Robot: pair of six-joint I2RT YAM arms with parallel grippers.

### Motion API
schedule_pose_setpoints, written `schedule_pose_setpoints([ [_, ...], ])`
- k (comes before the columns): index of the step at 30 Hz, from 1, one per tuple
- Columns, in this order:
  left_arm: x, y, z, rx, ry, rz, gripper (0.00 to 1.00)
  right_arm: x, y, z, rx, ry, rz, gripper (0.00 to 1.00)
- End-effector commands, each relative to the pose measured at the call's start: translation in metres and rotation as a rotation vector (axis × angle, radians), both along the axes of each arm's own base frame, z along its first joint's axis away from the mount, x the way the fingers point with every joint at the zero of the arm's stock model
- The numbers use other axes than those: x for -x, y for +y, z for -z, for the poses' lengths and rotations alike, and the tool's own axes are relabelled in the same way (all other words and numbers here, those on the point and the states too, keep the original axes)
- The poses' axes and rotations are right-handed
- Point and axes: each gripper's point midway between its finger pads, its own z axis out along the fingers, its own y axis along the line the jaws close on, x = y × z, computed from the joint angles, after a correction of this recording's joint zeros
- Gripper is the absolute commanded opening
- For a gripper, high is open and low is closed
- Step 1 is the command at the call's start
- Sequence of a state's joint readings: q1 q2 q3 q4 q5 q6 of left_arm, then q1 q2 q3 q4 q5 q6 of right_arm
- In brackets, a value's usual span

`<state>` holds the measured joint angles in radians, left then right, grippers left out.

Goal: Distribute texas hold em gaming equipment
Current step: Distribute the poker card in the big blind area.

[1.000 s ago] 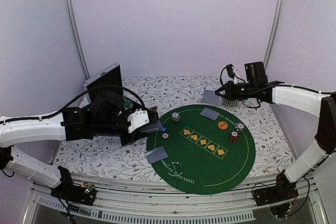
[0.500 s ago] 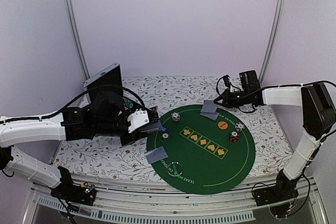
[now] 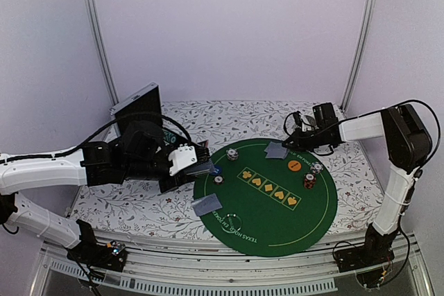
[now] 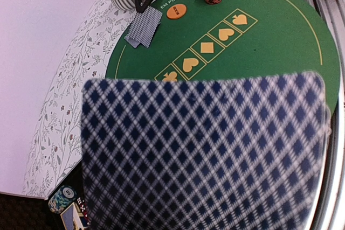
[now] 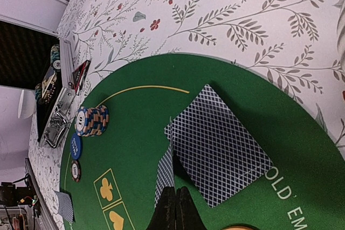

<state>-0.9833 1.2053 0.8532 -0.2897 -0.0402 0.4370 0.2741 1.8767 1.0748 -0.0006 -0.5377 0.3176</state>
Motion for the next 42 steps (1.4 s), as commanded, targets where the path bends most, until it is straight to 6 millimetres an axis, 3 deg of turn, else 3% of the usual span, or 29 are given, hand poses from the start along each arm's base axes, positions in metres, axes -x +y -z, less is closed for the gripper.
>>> schedule_pose_setpoints([
  [1, -0.003, -0.001, -0.002, 0.015, -0.007, -0.002, 0.42, -0.017, 0.005, -0.007, -0.032, -0.041, -0.006, 0.02],
  [17, -0.003, -0.002, 0.000, 0.010, 0.001, 0.001, 0.42, -0.032, 0.014, -0.013, -0.118, -0.046, 0.022, 0.02],
  [30, -0.002, -0.002, 0.000, 0.010, 0.003, 0.006, 0.42, -0.038, 0.001, 0.020, -0.078, 0.012, 0.134, 0.02],
  [40, -0.002, -0.002, 0.001, 0.010, 0.004, 0.005, 0.42, -0.027, -0.009, 0.023, -0.042, 0.013, 0.170, 0.03],
  [42, -0.002, -0.002, 0.001, 0.010, 0.005, 0.006, 0.42, -0.027, -0.011, 0.023, -0.036, 0.011, 0.174, 0.09],
])
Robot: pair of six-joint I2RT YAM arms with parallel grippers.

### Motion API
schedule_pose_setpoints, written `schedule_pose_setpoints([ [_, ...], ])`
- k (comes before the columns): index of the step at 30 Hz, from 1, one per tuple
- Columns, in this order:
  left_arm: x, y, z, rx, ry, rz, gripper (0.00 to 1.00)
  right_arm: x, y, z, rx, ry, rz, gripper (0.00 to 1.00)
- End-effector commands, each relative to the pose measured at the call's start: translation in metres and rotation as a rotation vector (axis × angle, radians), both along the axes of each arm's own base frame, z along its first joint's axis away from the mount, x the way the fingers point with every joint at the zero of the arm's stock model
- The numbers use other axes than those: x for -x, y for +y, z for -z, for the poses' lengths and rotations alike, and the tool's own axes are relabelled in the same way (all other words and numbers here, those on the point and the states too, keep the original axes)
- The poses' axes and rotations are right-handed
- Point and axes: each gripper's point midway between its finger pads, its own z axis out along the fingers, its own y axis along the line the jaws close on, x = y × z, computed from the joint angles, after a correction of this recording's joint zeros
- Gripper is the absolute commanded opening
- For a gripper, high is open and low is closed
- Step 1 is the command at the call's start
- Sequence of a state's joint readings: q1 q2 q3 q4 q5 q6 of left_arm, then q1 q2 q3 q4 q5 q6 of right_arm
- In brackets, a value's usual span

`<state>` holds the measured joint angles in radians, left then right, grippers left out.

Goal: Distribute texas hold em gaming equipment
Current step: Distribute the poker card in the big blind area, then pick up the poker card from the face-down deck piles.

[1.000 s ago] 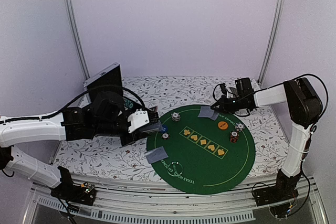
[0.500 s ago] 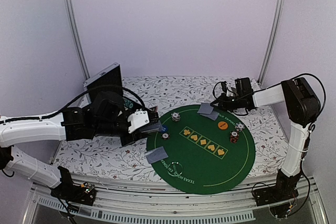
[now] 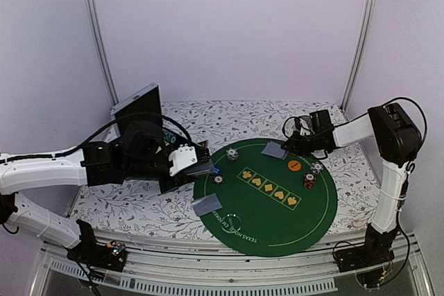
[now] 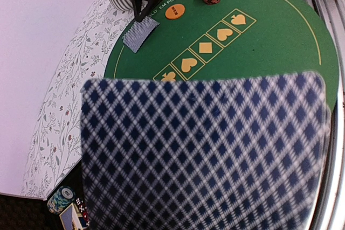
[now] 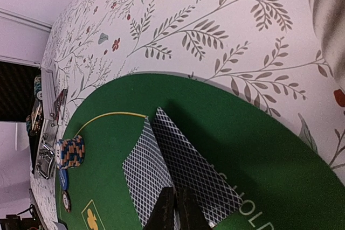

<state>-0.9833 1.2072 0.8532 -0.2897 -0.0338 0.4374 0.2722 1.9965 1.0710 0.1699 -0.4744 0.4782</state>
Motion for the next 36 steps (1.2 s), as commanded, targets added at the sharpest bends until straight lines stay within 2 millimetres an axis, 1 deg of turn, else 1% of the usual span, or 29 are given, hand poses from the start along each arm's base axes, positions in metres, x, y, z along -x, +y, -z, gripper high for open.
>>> schedule_pose_setpoints([
  [1, -0.002, -0.001, 0.000, 0.009, 0.003, 0.001, 0.42, -0.002, -0.007, -0.010, 0.015, -0.033, 0.030, 0.14],
  [2, -0.003, -0.002, 0.000, 0.010, 0.003, 0.001, 0.42, -0.002, -0.008, -0.012, 0.018, -0.037, 0.033, 0.18],
  [3, -0.003, -0.002, 0.000, 0.011, 0.003, 0.001, 0.42, -0.003, -0.009, -0.014, 0.020, -0.042, 0.037, 0.18],
  [4, -0.003, -0.001, 0.000, 0.009, 0.002, 0.001, 0.42, -0.003, -0.010, -0.017, 0.022, -0.047, 0.040, 0.23],
  [7, -0.002, -0.002, 0.000, 0.010, 0.004, 0.002, 0.42, -0.002, -0.014, -0.024, 0.037, -0.052, 0.058, 0.27],
  [9, -0.002, -0.001, 0.000, 0.011, 0.002, 0.002, 0.42, 0.001, -0.015, -0.028, 0.044, -0.055, 0.065, 0.32],
  [11, -0.002, -0.002, -0.001, 0.012, 0.003, 0.003, 0.42, 0.003, -0.019, -0.035, 0.058, -0.065, 0.081, 0.36],
  [15, -0.002, -0.002, -0.001, 0.012, 0.003, 0.006, 0.42, 0.009, -0.017, -0.059, 0.122, -0.115, 0.096, 0.50],
  [17, -0.002, -0.002, -0.001, 0.012, 0.001, 0.005, 0.42, 0.015, -0.007, -0.079, 0.161, -0.163, 0.078, 0.60],
  [19, -0.002, -0.002, -0.001, 0.012, -0.001, 0.004, 0.42, 0.025, 0.013, -0.106, 0.180, -0.240, 0.013, 0.73],
  [20, -0.003, -0.002, -0.002, 0.012, -0.002, 0.004, 0.42, 0.033, 0.027, -0.126, 0.173, -0.291, -0.028, 0.84],
  [21, -0.003, -0.002, -0.002, 0.012, -0.003, 0.003, 0.42, 0.041, 0.041, -0.141, 0.168, -0.337, -0.083, 0.96],
  [22, -0.003, -0.001, -0.002, 0.011, -0.004, 0.001, 0.42, 0.053, 0.060, -0.157, 0.140, -0.377, -0.155, 0.99],
  [24, -0.004, -0.001, -0.002, 0.011, -0.006, -0.001, 0.42, 0.082, 0.097, -0.187, 0.041, -0.442, -0.344, 0.99],
  [25, -0.004, -0.001, -0.003, 0.012, -0.008, -0.001, 0.42, 0.100, 0.115, -0.200, -0.027, -0.455, -0.437, 0.99],
  [26, -0.004, -0.001, -0.003, 0.012, -0.009, -0.003, 0.42, 0.126, 0.136, -0.212, -0.116, -0.456, -0.558, 0.99],
  [27, -0.004, -0.001, -0.004, 0.013, -0.011, -0.004, 0.42, 0.146, 0.150, -0.221, -0.174, -0.459, -0.639, 0.99],
  [28, -0.005, -0.001, -0.003, 0.012, -0.012, -0.005, 0.42, 0.163, 0.164, -0.228, -0.218, -0.457, -0.702, 0.99],
  [29, -0.005, 0.000, -0.004, 0.013, -0.013, -0.007, 0.42, 0.174, 0.173, -0.233, -0.245, -0.446, -0.733, 0.99],
  [30, -0.005, -0.001, -0.004, 0.014, -0.014, -0.007, 0.42, 0.182, 0.182, -0.231, -0.252, -0.428, -0.754, 0.99],
  [32, -0.005, 0.000, -0.004, 0.013, -0.015, -0.009, 0.42, 0.191, 0.196, -0.237, -0.264, -0.405, -0.767, 0.99],
  [36, -0.006, 0.000, -0.005, 0.016, -0.019, -0.012, 0.42, 0.204, 0.217, -0.232, -0.278, -0.342, -0.782, 0.99],
])
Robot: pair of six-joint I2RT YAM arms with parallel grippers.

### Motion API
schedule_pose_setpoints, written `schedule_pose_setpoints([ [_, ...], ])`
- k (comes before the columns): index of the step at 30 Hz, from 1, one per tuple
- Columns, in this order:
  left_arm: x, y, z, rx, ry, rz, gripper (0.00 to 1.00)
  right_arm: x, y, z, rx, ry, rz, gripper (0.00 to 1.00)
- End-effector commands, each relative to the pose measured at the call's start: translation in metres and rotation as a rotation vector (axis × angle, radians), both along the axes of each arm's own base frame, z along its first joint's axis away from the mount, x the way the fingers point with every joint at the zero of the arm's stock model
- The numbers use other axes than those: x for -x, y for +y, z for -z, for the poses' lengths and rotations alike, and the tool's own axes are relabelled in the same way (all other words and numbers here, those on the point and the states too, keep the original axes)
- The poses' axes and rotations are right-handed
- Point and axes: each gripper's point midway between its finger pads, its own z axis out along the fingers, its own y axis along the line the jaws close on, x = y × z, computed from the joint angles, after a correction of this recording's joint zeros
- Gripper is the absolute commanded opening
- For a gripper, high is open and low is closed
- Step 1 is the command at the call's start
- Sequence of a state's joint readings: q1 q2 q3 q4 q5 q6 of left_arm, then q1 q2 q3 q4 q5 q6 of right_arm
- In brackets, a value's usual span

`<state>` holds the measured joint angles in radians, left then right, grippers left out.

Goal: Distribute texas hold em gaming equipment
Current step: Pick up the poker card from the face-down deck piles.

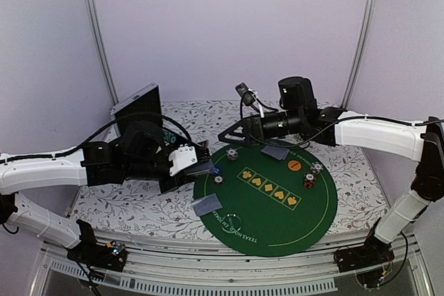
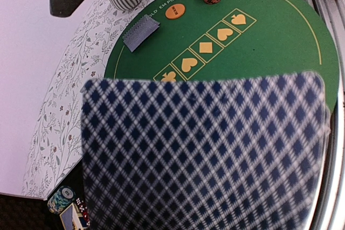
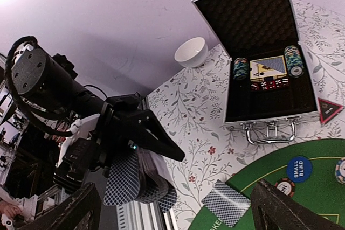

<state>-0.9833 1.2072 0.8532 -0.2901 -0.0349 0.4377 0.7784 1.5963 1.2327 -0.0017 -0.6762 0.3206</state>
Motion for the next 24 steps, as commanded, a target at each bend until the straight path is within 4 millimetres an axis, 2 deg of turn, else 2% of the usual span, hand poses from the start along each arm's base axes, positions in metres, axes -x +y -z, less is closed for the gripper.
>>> schedule_pose_setpoints([
  [1, -0.006, 0.000, -0.005, 0.015, -0.019, -0.011, 0.42, 0.016, 0.023, 0.004, 0.007, 0.090, -0.068, 0.99],
  [5, -0.006, 0.000, -0.005, 0.015, -0.022, -0.014, 0.42, 0.025, 0.041, 0.021, 0.055, 0.117, -0.105, 0.99],
  [8, -0.006, 0.001, -0.006, 0.018, -0.025, -0.015, 0.42, 0.023, 0.049, 0.036, 0.112, 0.126, -0.098, 0.99],
  [12, -0.006, 0.001, -0.007, 0.018, -0.027, -0.016, 0.42, 0.024, 0.056, 0.046, 0.135, 0.125, -0.113, 0.99],
  [16, -0.007, 0.001, -0.007, 0.019, -0.028, -0.016, 0.42, 0.016, 0.053, 0.055, 0.184, 0.118, -0.070, 0.99],
  [20, -0.008, 0.001, -0.007, 0.018, -0.033, -0.023, 0.42, 0.011, 0.046, 0.053, 0.212, 0.074, -0.028, 0.99],
  [24, -0.009, 0.002, -0.009, 0.022, -0.040, -0.031, 0.42, 0.004, 0.038, 0.061, 0.279, 0.051, 0.018, 0.99],
])
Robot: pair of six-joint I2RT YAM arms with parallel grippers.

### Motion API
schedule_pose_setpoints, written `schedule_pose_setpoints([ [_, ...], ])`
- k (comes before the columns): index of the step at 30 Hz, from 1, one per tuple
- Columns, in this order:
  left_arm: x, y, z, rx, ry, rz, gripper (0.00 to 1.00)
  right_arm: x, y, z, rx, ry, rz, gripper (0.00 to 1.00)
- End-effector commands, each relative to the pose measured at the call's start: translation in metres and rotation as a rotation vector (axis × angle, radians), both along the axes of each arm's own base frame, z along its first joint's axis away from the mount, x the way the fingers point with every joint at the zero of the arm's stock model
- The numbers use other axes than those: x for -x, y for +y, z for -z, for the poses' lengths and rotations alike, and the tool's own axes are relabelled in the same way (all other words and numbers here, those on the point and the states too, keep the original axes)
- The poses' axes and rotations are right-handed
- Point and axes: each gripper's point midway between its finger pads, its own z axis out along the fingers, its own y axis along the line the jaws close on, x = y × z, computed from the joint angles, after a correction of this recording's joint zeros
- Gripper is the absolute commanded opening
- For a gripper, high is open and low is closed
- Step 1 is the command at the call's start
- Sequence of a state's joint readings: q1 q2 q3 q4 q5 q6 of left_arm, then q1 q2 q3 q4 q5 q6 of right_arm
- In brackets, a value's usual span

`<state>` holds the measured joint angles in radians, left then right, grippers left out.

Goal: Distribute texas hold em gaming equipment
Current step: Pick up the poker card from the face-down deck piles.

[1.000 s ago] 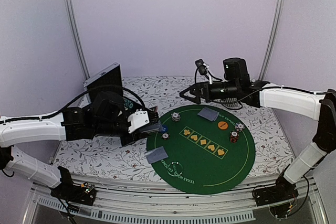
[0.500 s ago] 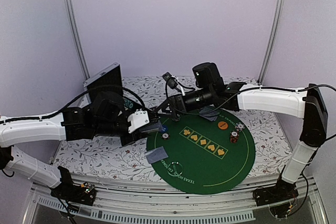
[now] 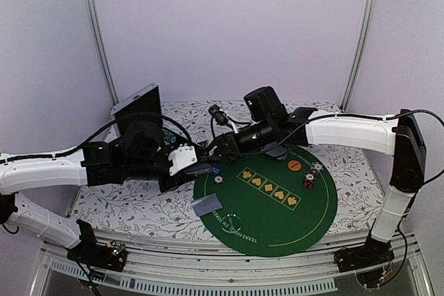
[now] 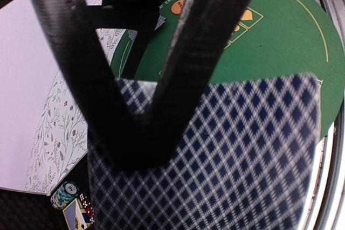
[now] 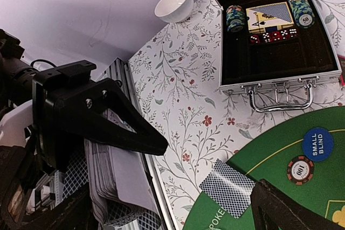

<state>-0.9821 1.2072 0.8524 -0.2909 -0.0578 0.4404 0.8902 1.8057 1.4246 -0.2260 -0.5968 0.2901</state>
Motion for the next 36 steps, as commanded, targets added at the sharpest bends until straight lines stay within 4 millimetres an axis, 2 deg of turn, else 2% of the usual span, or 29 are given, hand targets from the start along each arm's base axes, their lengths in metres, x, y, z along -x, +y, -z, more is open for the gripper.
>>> schedule_pose_setpoints([
  [1, -0.006, 0.000, -0.009, 0.032, -0.028, -0.013, 0.42, -0.012, -0.013, 0.001, 0.084, -0.071, 0.067, 0.99],
  [10, -0.006, 0.000, -0.009, 0.033, -0.028, -0.011, 0.42, -0.014, -0.027, -0.018, 0.088, -0.126, 0.096, 0.99],
  [14, -0.006, -0.001, -0.009, 0.032, -0.027, -0.010, 0.42, -0.005, -0.022, -0.025, 0.054, -0.101, 0.043, 0.99],
  [19, -0.005, -0.001, -0.008, 0.031, -0.023, -0.006, 0.42, 0.009, -0.013, -0.047, -0.031, -0.067, -0.034, 0.99],
  [22, -0.005, -0.002, -0.008, 0.031, -0.021, -0.004, 0.42, 0.016, -0.008, -0.060, -0.093, -0.048, -0.075, 0.93],
  [24, -0.004, -0.002, -0.007, 0.030, -0.020, -0.003, 0.42, 0.022, -0.004, -0.064, -0.122, -0.009, -0.108, 0.85],
  [32, -0.004, -0.001, -0.008, 0.033, -0.021, -0.002, 0.42, 0.025, -0.006, -0.068, -0.128, 0.039, -0.102, 0.55],
  [36, -0.004, -0.001, -0.009, 0.035, -0.022, -0.001, 0.42, 0.026, -0.006, -0.065, -0.116, 0.058, -0.099, 0.49],
])
